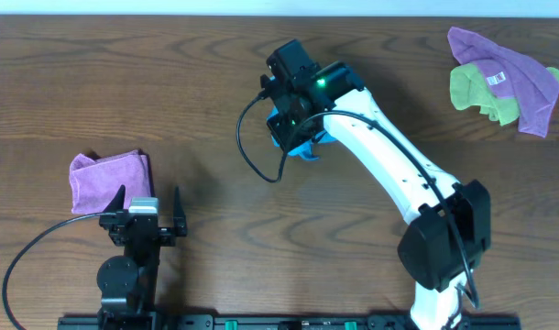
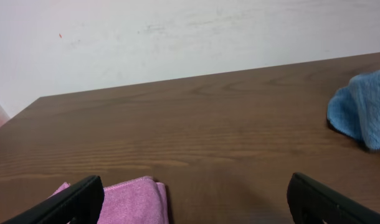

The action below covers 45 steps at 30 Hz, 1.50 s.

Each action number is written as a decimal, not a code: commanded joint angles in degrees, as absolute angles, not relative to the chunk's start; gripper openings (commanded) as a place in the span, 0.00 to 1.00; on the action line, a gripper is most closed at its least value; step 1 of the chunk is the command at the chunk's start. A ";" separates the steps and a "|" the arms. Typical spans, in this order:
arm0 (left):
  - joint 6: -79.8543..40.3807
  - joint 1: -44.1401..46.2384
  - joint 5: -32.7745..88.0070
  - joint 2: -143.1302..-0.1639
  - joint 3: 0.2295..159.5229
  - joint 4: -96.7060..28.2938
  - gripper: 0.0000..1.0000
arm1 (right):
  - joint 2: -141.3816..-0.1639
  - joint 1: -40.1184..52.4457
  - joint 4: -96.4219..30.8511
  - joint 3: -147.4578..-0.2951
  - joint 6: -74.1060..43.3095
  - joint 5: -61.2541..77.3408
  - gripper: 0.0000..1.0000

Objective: Fold the cloth

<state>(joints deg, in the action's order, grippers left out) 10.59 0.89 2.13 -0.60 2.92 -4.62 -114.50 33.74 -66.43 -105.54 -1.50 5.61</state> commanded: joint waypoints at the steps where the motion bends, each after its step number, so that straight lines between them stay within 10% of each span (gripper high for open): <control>1: 11.38 1.10 1.06 -0.25 0.86 -5.63 0.95 | -114.78 33.80 -68.40 -104.88 -3.44 5.89 0.01; 8: 11.38 1.10 1.08 -0.25 0.86 -5.63 0.95 | -114.78 32.95 -75.11 -104.88 -4.67 2.92 0.06; 14: 11.38 1.10 1.34 -0.25 0.86 -5.58 0.95 | -114.78 31.81 -78.59 -104.88 -5.74 -2.68 0.56; 33: -21.87 1.15 14.39 -1.78 5.69 -13.98 0.95 | -114.78 14.59 -75.77 -104.88 -6.44 25.19 0.61; 45: -23.53 1.17 28.01 -40.99 29.34 -21.17 0.95 | -114.78 13.45 -77.34 -104.88 -6.81 24.38 0.61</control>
<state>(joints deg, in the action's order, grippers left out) -23.00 0.89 22.61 -34.39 24.95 -19.81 -114.50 13.69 -76.90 -105.23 -6.13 24.01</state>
